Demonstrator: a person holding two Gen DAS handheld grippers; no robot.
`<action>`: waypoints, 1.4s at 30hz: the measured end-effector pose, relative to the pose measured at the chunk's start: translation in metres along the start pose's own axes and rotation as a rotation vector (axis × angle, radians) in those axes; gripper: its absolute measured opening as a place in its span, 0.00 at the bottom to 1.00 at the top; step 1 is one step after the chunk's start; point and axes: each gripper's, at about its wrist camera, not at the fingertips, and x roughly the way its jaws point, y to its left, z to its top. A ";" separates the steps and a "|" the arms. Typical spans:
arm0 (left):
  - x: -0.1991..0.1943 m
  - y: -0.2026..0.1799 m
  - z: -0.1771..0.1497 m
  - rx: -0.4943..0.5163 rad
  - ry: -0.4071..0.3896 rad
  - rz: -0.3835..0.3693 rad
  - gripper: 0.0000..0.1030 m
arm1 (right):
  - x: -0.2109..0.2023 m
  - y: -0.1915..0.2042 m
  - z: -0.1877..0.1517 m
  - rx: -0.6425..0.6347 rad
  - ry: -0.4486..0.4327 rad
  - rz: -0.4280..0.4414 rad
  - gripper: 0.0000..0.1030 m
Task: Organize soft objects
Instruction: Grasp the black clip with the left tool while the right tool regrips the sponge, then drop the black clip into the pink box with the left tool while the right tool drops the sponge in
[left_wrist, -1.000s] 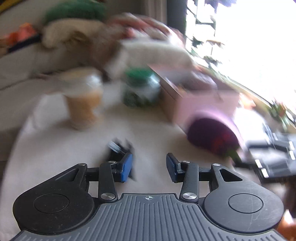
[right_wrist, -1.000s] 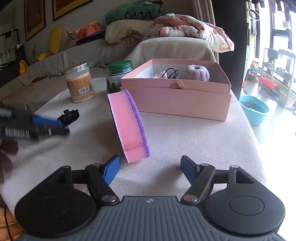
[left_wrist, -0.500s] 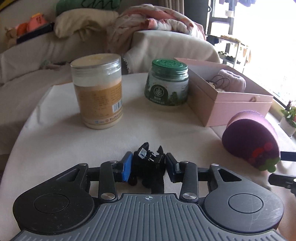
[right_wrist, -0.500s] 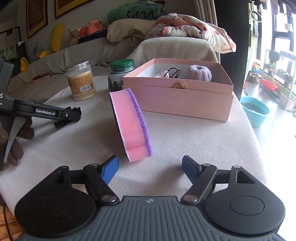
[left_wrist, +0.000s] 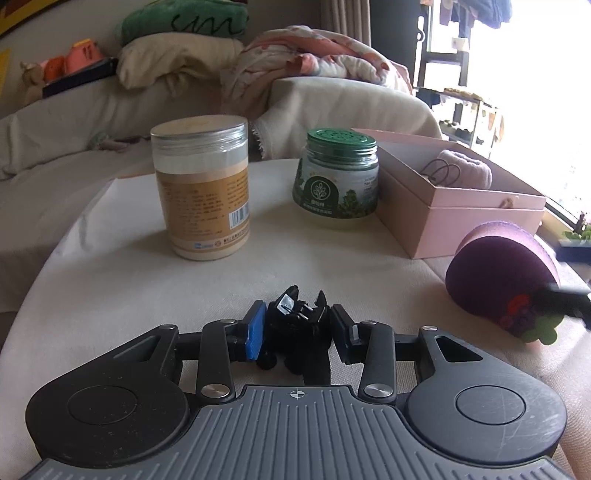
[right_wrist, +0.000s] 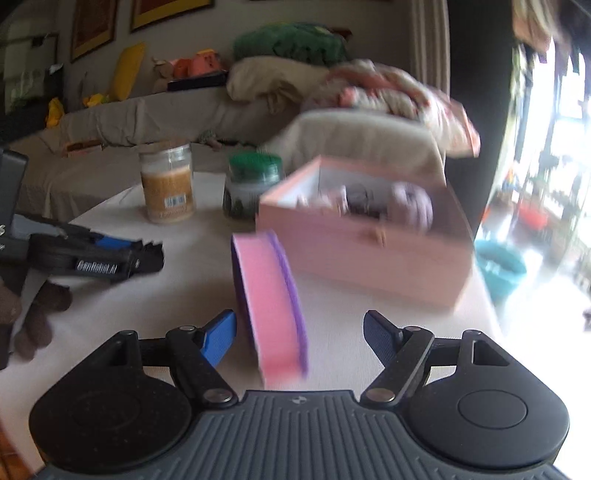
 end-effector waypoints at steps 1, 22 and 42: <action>0.000 0.000 0.000 0.000 0.000 0.000 0.41 | 0.006 0.001 0.006 -0.008 0.004 0.006 0.74; -0.027 -0.013 0.000 -0.006 -0.029 -0.130 0.36 | -0.068 -0.041 -0.013 0.088 0.034 -0.017 0.29; 0.086 -0.078 0.153 -0.094 -0.046 -0.378 0.38 | -0.061 -0.101 -0.014 0.238 0.008 -0.101 0.29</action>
